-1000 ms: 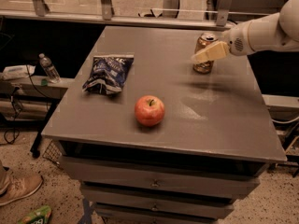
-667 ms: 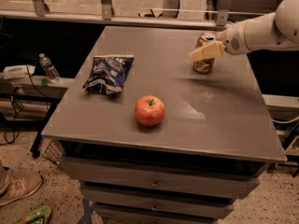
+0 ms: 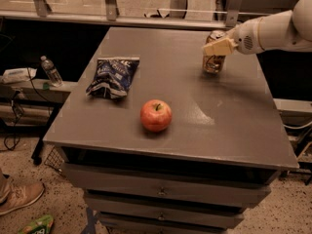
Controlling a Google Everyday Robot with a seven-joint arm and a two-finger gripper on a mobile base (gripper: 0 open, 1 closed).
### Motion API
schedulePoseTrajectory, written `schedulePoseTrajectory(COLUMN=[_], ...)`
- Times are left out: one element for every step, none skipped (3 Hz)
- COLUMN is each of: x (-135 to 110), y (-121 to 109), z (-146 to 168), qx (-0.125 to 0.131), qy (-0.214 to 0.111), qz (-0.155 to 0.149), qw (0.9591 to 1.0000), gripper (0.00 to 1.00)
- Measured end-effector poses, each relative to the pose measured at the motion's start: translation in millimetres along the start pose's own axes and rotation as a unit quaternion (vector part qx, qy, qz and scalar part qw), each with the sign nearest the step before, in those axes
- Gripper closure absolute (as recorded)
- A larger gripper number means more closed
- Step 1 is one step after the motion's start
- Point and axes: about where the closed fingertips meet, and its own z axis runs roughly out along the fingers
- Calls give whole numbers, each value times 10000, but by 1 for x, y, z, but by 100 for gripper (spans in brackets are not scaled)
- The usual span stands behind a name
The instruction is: Pick orange can
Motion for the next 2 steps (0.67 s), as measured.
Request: schedulePoseTrajectory(x=[-21, -42], y=[3, 8], z=[-17, -36], qx=[3, 75], qy=[-262, -423], qz=[-219, -528], qw=[9994, 9977], gripper=[89, 100])
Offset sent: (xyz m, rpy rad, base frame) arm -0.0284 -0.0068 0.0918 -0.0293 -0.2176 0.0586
